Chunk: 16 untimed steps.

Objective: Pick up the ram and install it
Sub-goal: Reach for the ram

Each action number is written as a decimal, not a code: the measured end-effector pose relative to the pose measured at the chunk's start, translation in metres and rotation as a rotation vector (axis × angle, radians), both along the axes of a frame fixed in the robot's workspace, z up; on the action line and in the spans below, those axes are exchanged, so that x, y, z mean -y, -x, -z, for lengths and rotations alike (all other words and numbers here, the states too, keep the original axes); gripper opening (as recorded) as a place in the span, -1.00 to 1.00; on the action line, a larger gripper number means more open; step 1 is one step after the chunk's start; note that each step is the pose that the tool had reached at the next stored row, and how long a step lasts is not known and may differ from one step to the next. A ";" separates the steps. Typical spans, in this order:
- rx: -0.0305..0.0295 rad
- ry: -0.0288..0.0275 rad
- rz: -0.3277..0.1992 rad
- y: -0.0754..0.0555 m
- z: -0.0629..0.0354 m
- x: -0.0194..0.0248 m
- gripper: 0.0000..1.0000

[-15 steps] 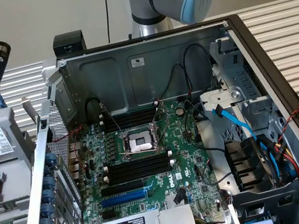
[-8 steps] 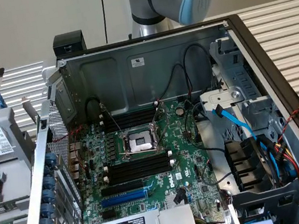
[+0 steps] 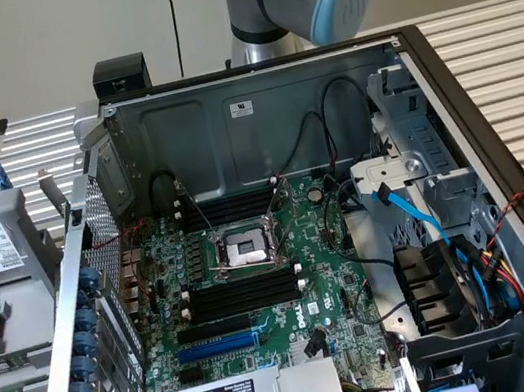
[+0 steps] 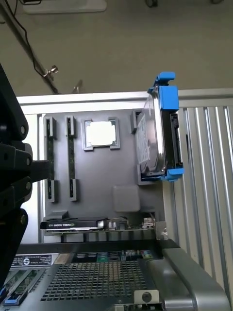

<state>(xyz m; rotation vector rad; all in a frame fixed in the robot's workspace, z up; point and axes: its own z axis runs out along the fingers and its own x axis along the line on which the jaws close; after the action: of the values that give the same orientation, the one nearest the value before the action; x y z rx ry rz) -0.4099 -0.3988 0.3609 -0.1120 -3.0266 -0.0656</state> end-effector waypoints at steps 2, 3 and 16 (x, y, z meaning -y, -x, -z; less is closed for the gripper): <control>0.0035 0.0000 0.000 0.009 0.0023 0.0000 -0.80; 0.0058 0.0000 0.000 0.013 0.0034 0.0000 -0.80; 0.0198 0.0005 -0.044 0.032 0.0097 0.0000 -0.80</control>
<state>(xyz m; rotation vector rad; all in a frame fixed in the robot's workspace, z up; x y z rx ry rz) -0.4418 -0.3988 0.3512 -0.0449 -3.0472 -0.0626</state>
